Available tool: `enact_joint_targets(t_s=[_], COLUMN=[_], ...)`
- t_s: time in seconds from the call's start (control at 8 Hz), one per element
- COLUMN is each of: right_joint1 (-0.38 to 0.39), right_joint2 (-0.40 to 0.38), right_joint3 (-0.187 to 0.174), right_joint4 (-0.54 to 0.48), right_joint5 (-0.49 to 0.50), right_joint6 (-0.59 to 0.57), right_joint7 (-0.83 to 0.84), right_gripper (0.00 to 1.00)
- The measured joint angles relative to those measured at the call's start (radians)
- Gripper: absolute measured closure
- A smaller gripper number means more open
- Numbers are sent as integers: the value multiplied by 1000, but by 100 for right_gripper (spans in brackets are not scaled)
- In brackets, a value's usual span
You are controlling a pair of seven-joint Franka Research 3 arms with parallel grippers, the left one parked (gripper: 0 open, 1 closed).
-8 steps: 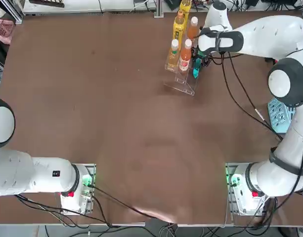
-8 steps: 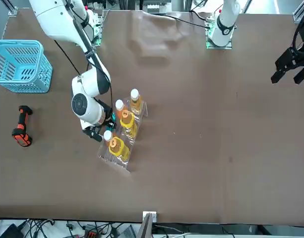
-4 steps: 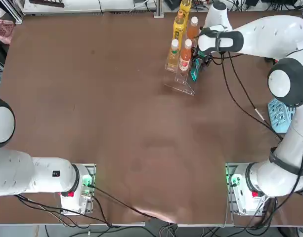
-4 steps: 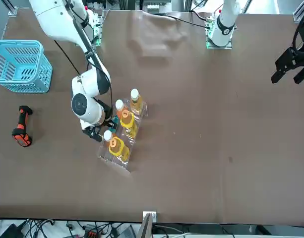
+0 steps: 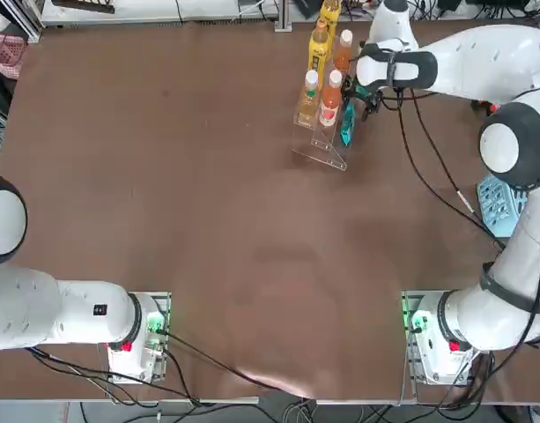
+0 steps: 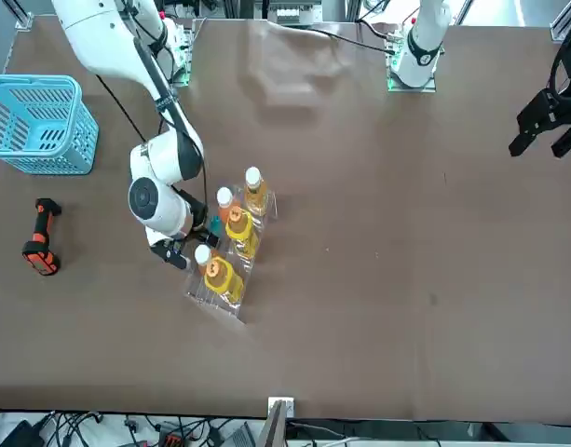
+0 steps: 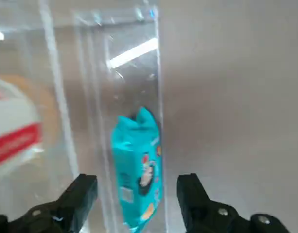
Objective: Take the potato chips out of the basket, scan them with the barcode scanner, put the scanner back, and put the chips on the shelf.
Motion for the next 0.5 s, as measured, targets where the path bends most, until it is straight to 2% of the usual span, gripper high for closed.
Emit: enact_joint_targets(t_s=[0.38,0.5], right_joint1=[-61,-91], right_joint2=[-100,-135], right_joint3=[-7,-20], right_joint4=[46,56], right_joint5=[0,1], right_joint6=[-139,-178], right_joint7=[-118,-179], right_gripper=[0,0])
